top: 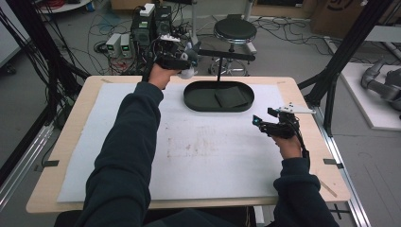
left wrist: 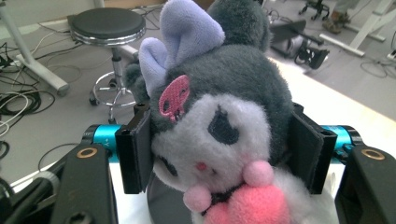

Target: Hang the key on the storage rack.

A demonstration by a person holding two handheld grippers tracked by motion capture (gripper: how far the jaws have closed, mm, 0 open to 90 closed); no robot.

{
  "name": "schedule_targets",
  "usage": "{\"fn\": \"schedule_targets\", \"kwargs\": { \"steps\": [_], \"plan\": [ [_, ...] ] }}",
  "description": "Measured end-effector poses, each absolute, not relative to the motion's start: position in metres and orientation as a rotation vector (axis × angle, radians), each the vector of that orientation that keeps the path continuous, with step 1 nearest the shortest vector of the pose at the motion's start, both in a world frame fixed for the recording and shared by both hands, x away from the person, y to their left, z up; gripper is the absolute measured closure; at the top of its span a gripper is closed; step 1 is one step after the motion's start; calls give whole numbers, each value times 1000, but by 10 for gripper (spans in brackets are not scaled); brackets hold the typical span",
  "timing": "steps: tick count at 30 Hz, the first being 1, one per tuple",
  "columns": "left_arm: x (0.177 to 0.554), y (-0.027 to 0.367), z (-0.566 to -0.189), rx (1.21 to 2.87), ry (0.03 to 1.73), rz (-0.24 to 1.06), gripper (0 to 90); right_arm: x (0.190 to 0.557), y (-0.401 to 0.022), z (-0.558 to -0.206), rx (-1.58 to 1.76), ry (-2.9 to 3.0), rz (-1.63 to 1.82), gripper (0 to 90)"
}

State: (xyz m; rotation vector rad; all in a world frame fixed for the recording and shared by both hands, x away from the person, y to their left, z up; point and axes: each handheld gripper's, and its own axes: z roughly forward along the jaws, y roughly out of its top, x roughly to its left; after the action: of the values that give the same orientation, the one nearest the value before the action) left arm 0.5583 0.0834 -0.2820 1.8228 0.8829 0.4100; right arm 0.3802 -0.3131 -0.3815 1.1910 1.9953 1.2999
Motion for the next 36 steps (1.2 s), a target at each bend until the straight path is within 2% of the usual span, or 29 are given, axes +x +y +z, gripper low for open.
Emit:
{"fn": "schedule_targets", "kwargs": {
  "steps": [11,19,29,36],
  "plan": [
    [573,82,-288,1832,959,477,344,379,-314,-382,1184,1999,1295,239],
    [569,87,-314,1934,1095,585,342,379,-312,-382,1183,2009,1284,239],
    [562,59,-339,2059,1104,654,315,375,-311,-380,1166,2008,1286,242],
    [557,59,-350,2085,1113,636,271,375,-311,-380,1159,2010,1287,243]
  ]
}}
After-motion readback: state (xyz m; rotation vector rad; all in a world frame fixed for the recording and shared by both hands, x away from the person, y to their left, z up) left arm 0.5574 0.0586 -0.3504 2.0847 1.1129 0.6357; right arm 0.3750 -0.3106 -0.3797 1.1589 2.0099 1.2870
